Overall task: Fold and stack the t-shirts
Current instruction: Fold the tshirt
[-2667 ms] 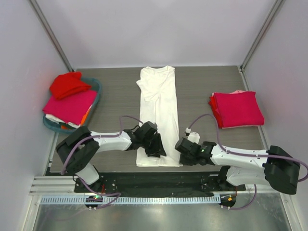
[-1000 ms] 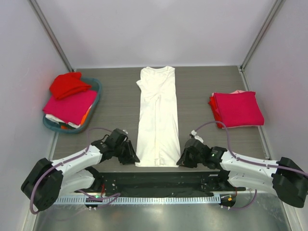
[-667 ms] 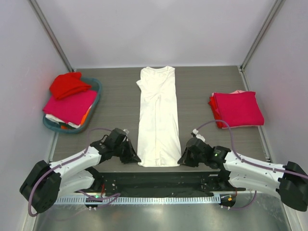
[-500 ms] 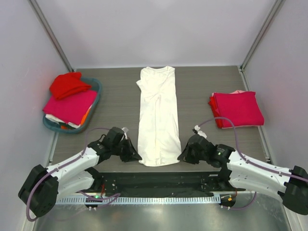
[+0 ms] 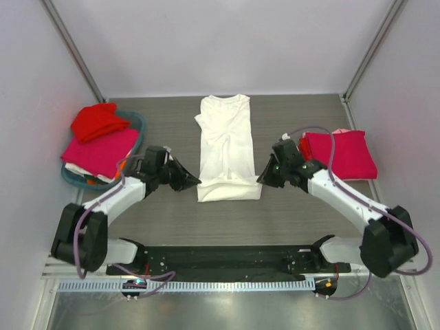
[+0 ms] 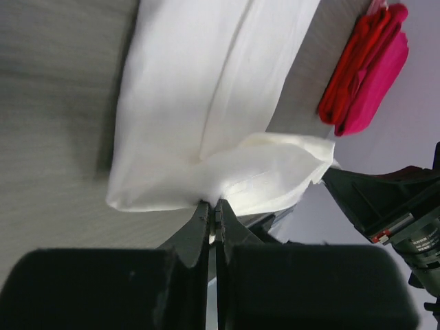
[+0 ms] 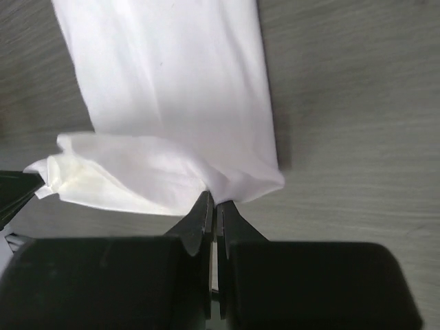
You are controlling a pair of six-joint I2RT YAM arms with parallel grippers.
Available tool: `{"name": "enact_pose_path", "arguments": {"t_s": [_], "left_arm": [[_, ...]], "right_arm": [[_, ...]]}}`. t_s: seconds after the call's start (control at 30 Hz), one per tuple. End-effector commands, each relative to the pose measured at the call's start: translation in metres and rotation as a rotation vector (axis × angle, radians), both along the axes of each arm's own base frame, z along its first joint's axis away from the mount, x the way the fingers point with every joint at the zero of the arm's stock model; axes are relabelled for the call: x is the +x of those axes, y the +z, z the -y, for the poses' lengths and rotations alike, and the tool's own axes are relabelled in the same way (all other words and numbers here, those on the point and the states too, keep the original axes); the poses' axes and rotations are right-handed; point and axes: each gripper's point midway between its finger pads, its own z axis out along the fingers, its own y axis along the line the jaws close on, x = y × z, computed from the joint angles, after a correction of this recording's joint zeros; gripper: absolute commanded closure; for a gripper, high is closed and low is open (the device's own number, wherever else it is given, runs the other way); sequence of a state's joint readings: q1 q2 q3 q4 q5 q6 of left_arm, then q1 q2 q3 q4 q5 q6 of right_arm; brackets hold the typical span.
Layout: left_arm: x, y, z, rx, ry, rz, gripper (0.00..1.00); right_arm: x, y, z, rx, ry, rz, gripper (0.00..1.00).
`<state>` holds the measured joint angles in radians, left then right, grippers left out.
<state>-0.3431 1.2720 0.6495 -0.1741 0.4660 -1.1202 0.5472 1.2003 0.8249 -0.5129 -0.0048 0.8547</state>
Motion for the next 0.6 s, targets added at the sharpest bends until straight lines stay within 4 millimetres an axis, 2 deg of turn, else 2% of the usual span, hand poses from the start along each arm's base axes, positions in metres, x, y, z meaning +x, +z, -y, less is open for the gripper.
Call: {"name": "enact_pose_path", "arguments": {"t_s": [0.0, 0.03, 0.1, 0.13, 0.17, 0.23, 0.3, 0.33, 0.4, 0.5, 0.57], "left_arm": [[0.049, 0.023, 0.005, -0.085, 0.028, 0.078, 1.0], [0.06, 0.012, 0.002, -0.082, 0.049, 0.049, 1.0], [0.081, 0.018, 0.0, -0.08, 0.072, 0.07, 1.0], [0.091, 0.019, -0.004, -0.073, 0.093, 0.076, 1.0], [0.099, 0.012, -0.006, -0.06, 0.113, 0.062, 1.0], [0.118, 0.015, -0.013, -0.04, 0.162, 0.086, 1.0], [0.134, 0.016, -0.014, -0.037, 0.174, 0.093, 1.0], [0.139, 0.016, -0.014, -0.041, 0.174, 0.093, 1.0], [0.152, 0.019, -0.012, -0.043, 0.167, 0.104, 1.0], [0.164, 0.022, -0.01, -0.04, 0.164, 0.116, 1.0], [0.169, 0.016, -0.01, -0.036, 0.159, 0.101, 1.0]], "right_arm": [[0.044, 0.011, 0.005, 0.005, 0.056, 0.039, 0.99], [0.058, 0.013, 0.002, 0.008, 0.059, 0.035, 0.99], [0.079, 0.013, 0.01, -0.004, 0.046, 0.038, 0.99], [0.092, 0.022, 0.009, 0.003, 0.047, 0.062, 0.99], [0.099, 0.012, 0.007, 0.007, 0.059, 0.028, 0.99], [0.118, 0.016, 0.011, 0.013, 0.054, 0.039, 0.99], [0.128, 0.006, 0.011, 0.022, 0.063, 0.009, 0.99], [0.137, 0.012, 0.011, 0.026, 0.064, 0.028, 0.99], [0.147, 0.006, 0.009, 0.026, 0.076, 0.016, 0.99], [0.161, 0.009, 0.007, 0.033, 0.089, 0.029, 0.99], [0.172, 0.008, 0.004, 0.037, 0.097, 0.029, 0.99]]}}
